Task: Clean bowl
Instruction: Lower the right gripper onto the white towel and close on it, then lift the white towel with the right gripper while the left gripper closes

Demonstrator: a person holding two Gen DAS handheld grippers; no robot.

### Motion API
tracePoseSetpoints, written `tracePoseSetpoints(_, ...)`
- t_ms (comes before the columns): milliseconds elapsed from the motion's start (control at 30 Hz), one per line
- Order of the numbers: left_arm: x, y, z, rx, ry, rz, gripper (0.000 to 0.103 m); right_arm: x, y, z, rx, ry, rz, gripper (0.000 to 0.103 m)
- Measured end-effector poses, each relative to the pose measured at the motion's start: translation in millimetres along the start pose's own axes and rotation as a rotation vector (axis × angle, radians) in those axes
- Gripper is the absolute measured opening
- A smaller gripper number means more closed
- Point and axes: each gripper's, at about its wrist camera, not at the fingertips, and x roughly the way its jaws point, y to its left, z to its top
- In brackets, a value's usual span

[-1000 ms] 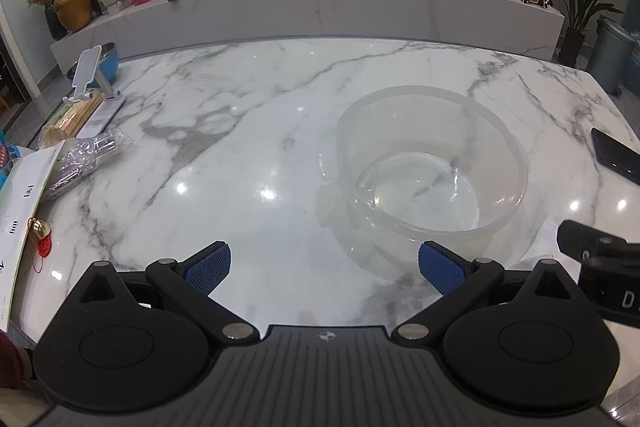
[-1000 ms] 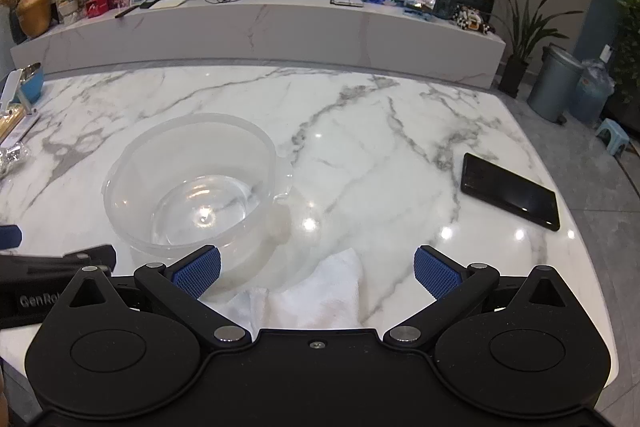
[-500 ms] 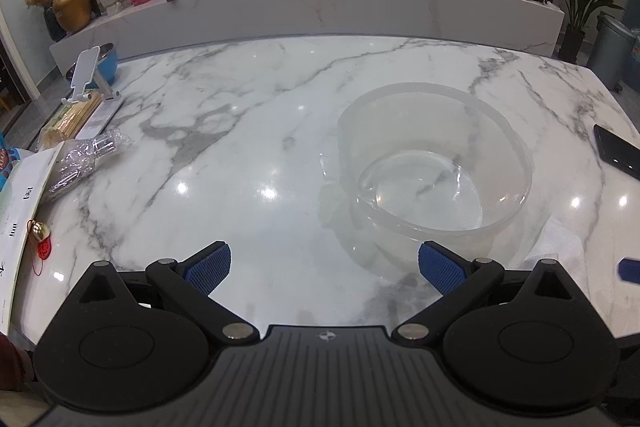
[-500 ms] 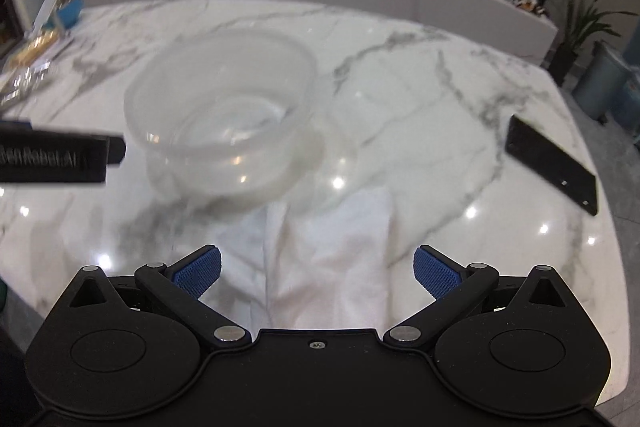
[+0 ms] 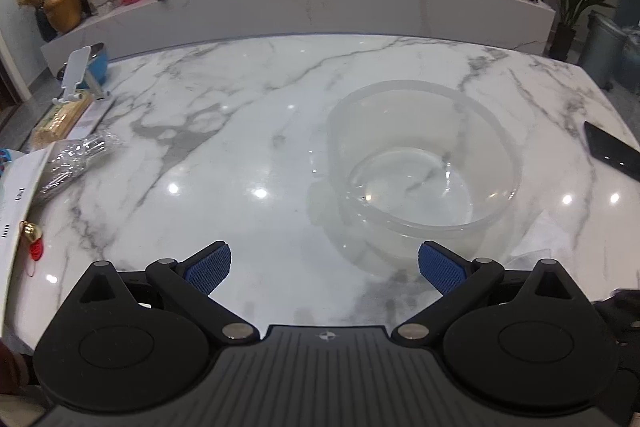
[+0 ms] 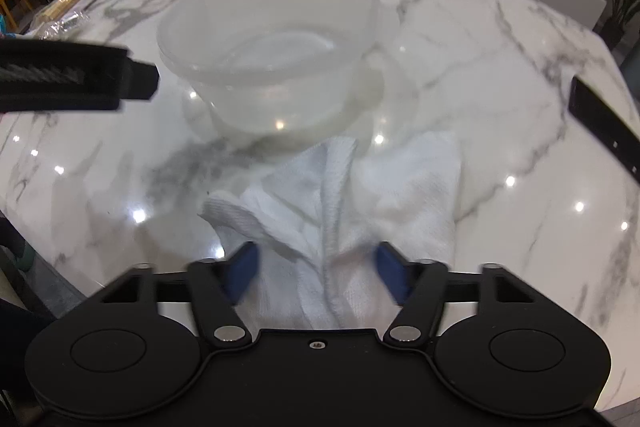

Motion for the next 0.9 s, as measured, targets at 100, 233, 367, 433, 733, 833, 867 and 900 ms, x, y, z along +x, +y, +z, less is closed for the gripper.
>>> tracePoseSetpoints(100,3,5,5,-0.019,0.011,-0.021,0.099,1,2,0,-0.012,-0.003,-0.006,0.030)
tracePoseSetpoints(233,6,10,12,-0.035,0.009,-0.015,0.099,3,4,-1,-0.027,-0.007,-0.015,0.014)
tracePoseSetpoints(367,7,12,13,-0.044,0.007,-0.022,0.097,4,-1,1,-0.042,-0.006,-0.011,0.011)
tracePoseSetpoints(433,7,13,16,-0.038,0.004,-0.040,0.097,2,-2,1,-0.043,-0.005,-0.004,0.010)
tracePoseSetpoints(733,20,15,33,-0.040,0.010,-0.047,0.079,-2,0,2,-0.044,-0.026,0.006,0.010)
tracePoseSetpoints(833,32,19,36,-0.073,0.055,-0.079,0.066,-4,1,2,-0.046,-0.029,0.009,0.010)
tracePoseSetpoints(867,36,20,36,-0.082,0.068,-0.088,0.065,-4,1,2,-0.047,-0.030,0.010,0.010)
tracePoseSetpoints(900,38,19,36,-0.085,0.069,-0.093,0.061,-5,1,2,-0.047,-0.031,0.011,0.010)
